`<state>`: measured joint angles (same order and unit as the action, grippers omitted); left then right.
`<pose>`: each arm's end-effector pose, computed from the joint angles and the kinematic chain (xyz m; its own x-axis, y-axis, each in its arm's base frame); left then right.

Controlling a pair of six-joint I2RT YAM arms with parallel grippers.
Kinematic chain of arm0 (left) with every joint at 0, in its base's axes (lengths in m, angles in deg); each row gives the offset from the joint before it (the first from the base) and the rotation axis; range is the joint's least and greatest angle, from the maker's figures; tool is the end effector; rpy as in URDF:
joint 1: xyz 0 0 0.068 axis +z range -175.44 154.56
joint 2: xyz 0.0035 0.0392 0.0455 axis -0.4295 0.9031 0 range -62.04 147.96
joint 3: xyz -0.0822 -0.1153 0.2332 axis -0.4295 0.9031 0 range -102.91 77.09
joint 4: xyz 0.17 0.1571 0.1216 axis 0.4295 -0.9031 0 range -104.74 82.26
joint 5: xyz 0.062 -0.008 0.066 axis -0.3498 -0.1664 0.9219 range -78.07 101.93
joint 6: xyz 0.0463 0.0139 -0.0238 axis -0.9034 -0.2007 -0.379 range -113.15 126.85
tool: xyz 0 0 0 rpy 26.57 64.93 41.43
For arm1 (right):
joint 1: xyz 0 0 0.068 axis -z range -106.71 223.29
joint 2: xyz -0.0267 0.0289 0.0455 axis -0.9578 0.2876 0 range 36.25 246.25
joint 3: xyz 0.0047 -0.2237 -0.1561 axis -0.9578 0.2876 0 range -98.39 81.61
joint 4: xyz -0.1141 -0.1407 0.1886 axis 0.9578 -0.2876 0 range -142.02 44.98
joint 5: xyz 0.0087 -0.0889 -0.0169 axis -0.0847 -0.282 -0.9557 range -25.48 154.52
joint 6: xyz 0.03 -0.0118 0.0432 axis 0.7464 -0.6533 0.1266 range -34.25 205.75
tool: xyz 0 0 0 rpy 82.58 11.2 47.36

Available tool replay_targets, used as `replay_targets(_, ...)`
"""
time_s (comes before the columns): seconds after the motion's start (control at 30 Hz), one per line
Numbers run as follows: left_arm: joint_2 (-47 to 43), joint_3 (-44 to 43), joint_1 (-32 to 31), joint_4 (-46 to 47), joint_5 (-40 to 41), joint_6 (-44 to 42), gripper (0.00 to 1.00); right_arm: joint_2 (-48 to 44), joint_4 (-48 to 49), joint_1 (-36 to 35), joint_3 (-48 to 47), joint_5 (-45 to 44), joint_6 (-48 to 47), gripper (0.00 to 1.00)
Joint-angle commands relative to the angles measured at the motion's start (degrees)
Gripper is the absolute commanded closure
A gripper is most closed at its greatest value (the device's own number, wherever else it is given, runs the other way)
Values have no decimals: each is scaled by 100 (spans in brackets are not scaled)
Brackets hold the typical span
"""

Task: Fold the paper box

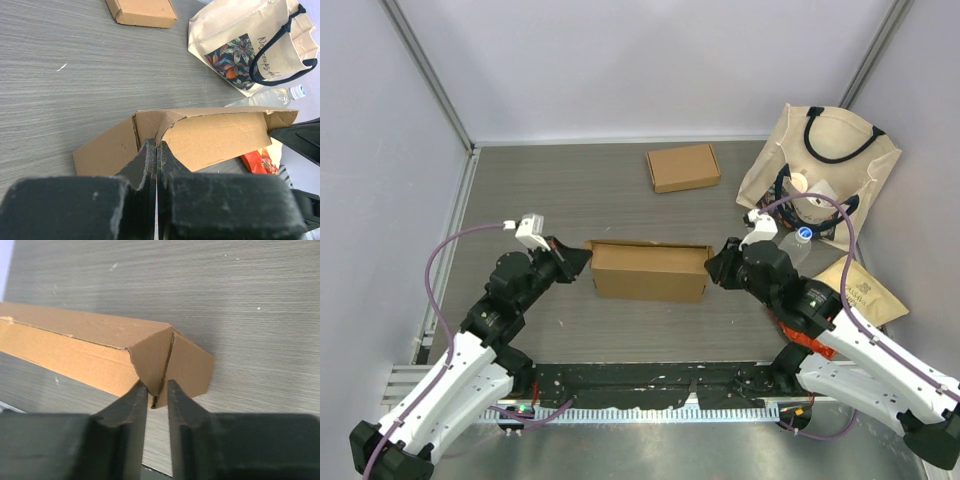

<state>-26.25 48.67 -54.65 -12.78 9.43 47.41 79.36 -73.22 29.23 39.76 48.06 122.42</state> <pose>0.1421 -0.0811 0.2725 -0.4838 -0.4737 -0.7359 0.2768 0.7149 -0.6421 0.1276 0.1093 0.2953 -0.5759 0.2397 -0.7816 -0.1816 0.8946 0.4082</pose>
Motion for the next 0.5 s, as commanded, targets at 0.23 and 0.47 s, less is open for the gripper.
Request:
replay_targets(0.23,7,206,-120,-375,206,-13,100,811,-1520,141,-2239,-453,1244,17)
replay_targets(0.47,-2,136,-172,-410,391,5,100,1288,-1741,617,-2558,303,2670,29)
